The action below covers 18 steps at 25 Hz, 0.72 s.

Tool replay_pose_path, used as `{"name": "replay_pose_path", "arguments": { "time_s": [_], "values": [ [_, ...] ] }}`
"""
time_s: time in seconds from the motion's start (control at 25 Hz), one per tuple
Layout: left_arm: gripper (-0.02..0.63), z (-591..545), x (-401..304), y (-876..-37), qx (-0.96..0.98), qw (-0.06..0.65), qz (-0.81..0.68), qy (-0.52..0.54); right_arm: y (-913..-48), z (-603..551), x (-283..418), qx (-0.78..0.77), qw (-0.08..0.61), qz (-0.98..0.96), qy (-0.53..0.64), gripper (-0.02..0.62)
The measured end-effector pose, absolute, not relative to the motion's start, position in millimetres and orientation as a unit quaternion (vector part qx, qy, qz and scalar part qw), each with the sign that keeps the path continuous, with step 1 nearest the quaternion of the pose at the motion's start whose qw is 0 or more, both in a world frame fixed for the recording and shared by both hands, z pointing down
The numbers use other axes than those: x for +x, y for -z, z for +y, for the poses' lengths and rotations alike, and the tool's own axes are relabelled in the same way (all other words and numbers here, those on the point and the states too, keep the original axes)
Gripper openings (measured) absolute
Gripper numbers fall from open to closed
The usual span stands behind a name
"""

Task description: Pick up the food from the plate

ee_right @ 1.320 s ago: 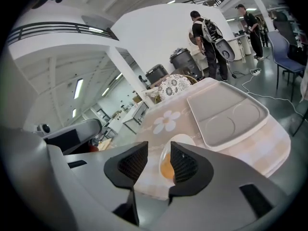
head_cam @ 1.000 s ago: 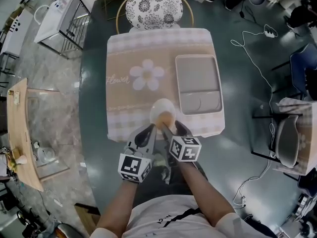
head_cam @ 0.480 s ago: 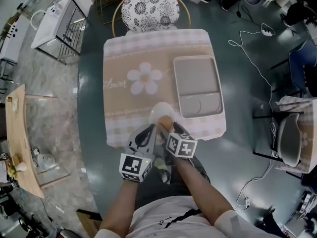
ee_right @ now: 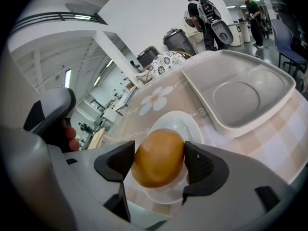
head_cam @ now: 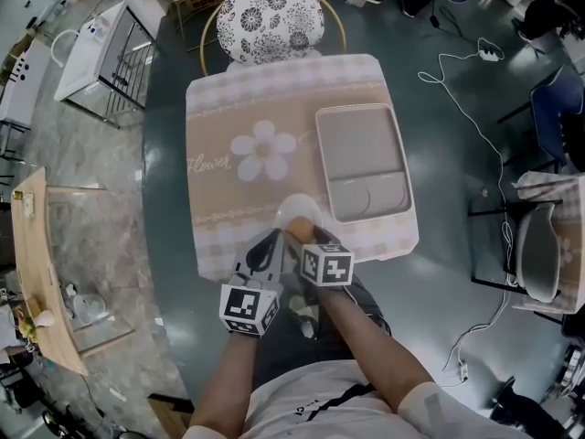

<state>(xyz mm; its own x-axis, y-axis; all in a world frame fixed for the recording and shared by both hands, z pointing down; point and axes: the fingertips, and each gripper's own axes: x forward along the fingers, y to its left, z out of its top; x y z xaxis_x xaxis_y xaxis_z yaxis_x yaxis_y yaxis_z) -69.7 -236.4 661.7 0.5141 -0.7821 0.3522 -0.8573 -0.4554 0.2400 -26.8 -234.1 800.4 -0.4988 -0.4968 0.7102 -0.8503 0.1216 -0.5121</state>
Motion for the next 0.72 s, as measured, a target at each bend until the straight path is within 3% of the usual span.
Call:
{"name": "replay_pose_path", "arguments": {
  "time_s": [0.72],
  "values": [
    [0.006, -226, -72, -626, 0.837, 0.226, -0.492, -0.073, -731, -238, -17, 0.407, 0.111, -0.769, -0.480, 0.291]
  ]
}}
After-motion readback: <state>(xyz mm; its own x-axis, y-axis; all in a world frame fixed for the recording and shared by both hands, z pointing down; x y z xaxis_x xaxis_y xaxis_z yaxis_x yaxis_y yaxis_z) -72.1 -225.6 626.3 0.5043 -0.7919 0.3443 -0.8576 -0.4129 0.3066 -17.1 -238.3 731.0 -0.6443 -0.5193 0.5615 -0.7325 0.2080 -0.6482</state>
